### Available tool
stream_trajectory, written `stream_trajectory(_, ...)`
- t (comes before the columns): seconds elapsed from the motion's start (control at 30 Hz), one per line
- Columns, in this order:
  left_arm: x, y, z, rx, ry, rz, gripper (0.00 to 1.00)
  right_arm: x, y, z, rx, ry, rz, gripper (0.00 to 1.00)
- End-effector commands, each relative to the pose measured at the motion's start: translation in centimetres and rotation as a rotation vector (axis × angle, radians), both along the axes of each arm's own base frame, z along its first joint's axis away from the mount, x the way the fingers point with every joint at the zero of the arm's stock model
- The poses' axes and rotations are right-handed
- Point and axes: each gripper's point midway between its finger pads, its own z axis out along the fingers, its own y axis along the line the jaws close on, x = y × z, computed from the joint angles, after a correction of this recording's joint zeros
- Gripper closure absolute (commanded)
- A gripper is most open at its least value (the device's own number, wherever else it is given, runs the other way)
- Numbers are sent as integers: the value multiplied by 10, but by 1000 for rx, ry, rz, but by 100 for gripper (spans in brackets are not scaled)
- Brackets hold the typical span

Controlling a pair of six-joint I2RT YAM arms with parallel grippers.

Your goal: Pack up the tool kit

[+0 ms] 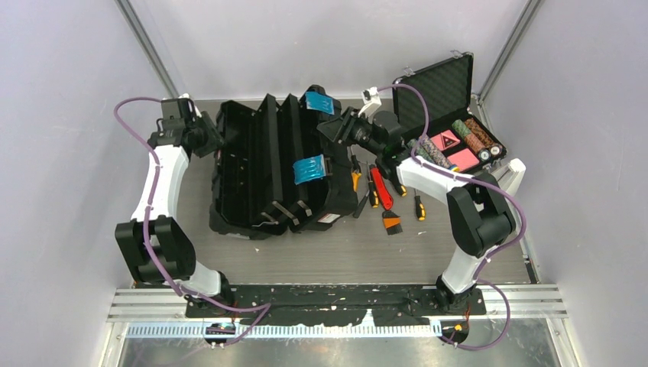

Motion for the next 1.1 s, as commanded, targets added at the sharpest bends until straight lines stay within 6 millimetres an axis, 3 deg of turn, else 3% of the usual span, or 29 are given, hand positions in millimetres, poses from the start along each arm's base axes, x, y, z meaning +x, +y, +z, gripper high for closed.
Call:
stream_trajectory(0.0,-13,3,17,-4,-39,10,63,-57,0,-130,-319,384,86,74)
stream_trajectory(0.07,-18,-9,21,-22,-36,-24,61,-54,-2,-124,-367,366,66,74)
stream_trajectory(0.2,-34,-28,34,-23,-71,-78,43,-50,-11,-119,-446,353,19,75)
stream_trajectory(0.37,-55,-46,59,-19,-144,-119,39,-44,-22,-106,-562,308,-43,75)
stream_trajectory(0.43,-65,-59,71,0,-174,-161,33,-42,-25,-101,-613,286,-68,75)
stream_trajectory(0.6,-99,-129,95,-131,-250,-376,14,-39,-33,-95,-738,241,-123,75)
stream_trajectory(0.73,-124,-173,97,-322,-267,-491,5,-37,-33,-88,-817,202,-157,75)
stream_trajectory(0.93,-138,-206,96,-495,-291,-532,3,-36,-31,-86,-947,150,-200,76)
stream_trajectory(1.07,-139,-218,94,-564,-278,-544,12,-38,-22,-84,-981,124,-188,76)
